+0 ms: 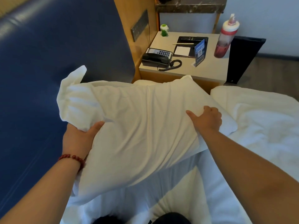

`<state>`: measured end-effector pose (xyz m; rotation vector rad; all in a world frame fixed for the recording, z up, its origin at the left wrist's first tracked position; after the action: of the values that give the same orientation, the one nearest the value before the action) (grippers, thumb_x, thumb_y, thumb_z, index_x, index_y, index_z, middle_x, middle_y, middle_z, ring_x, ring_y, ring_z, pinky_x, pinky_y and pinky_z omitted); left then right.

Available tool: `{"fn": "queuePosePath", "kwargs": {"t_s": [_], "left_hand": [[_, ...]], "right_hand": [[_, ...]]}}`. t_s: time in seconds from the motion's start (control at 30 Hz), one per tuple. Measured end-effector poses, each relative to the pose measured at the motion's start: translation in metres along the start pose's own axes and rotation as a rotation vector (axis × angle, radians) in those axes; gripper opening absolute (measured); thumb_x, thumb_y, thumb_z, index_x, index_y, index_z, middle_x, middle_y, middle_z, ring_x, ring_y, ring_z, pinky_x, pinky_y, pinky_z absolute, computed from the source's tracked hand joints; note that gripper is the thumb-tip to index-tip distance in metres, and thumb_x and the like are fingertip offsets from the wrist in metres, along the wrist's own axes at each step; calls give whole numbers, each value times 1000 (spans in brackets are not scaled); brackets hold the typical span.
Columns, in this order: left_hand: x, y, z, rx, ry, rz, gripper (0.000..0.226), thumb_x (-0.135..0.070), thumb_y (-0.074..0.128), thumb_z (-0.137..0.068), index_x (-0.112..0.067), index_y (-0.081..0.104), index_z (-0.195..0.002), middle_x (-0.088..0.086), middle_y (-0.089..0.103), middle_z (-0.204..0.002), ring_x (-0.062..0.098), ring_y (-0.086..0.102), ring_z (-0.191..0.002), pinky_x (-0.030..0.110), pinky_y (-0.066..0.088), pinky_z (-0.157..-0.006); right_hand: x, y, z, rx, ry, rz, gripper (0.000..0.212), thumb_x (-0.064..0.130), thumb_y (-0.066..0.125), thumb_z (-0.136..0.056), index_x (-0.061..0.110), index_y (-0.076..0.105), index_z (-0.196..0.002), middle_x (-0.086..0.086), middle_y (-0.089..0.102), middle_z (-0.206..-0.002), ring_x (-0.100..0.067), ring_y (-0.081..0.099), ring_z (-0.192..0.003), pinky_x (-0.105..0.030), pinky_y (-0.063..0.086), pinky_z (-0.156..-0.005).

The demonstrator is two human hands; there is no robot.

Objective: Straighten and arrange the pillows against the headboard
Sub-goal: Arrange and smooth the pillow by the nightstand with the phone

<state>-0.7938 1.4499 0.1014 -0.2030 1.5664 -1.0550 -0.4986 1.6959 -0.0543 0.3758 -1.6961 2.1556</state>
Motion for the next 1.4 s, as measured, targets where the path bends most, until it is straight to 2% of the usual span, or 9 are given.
{"fn": "queuePosePath", "kwargs": {"t_s": [0.1,0.17,0.37,0.5,0.73,0.9,1.03,1.2,1.4], "left_hand": [[-5,6,-2,11,-24,-29,86,-55,77,-71,-19,40,-139,5,57,-129,29,55,-113,37,43,-86],[-7,11,-3,15,-47,-51,91,-58,76,-69,-16,38,-140,7,57,-128,28,55,-108,36,43,-83],[-14,28,-3,17,-62,-105,98,-59,77,-68,-8,33,-139,10,56,-125,22,50,-97,34,41,-77],[-16,38,-1,17,-73,-139,98,-58,77,-69,-7,32,-139,13,55,-126,28,54,-105,34,40,-77],[-24,47,-1,21,-66,-195,100,-58,77,-68,-5,31,-139,16,54,-127,35,54,-112,35,40,-77],[-29,56,1,43,-45,-182,100,-59,76,-68,-7,31,-140,13,54,-127,30,54,-111,33,40,-78],[-34,68,5,71,-15,-174,103,-60,74,-68,-8,28,-143,7,54,-122,28,54,-109,31,40,-80],[-46,87,12,132,44,-213,101,-62,70,-72,-11,23,-145,9,54,-131,25,54,-106,28,37,-80],[-53,105,13,196,93,-227,96,-66,68,-71,-17,26,-141,5,51,-137,30,54,-118,34,45,-87]], "right_hand": [[-10,7,-30,148,42,58,119,98,32,-65,25,8,-156,-13,7,-163,-34,4,-150,-54,1,-118],[-14,10,-43,176,57,82,127,101,29,-59,25,0,-157,-16,6,-163,-35,4,-150,-54,-1,-119],[-29,2,-72,162,32,199,133,105,25,-53,18,16,-153,-17,35,-151,-41,33,-139,-57,21,-113],[-36,-6,-85,210,7,288,122,104,16,-55,18,43,-137,-18,44,-138,-41,39,-130,-56,25,-110],[-32,14,-75,148,-29,353,118,102,11,-58,20,55,-130,-16,48,-129,-36,44,-120,-50,34,-102],[-37,21,-81,190,-23,282,124,105,14,-55,22,38,-144,-17,34,-152,-38,26,-143,-57,10,-117],[-32,18,-83,183,-30,251,124,105,24,-50,18,37,-137,-17,58,-128,-40,53,-119,-53,32,-107],[-27,16,-77,198,-39,194,122,101,38,-54,16,31,-140,-15,57,-130,-40,54,-120,-52,31,-106],[-28,16,-64,232,-15,43,122,98,48,-55,17,23,-143,-13,54,-134,-40,54,-120,-54,38,-102]]}}
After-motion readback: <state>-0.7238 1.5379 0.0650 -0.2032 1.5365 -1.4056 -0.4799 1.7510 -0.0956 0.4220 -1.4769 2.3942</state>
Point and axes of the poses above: each hand's wrist, its own z-axis away from the middle knuckle, its own y-axis out of the palm, x = y × z, the point moved 1 cm from there along -z, towards the middle knuckle
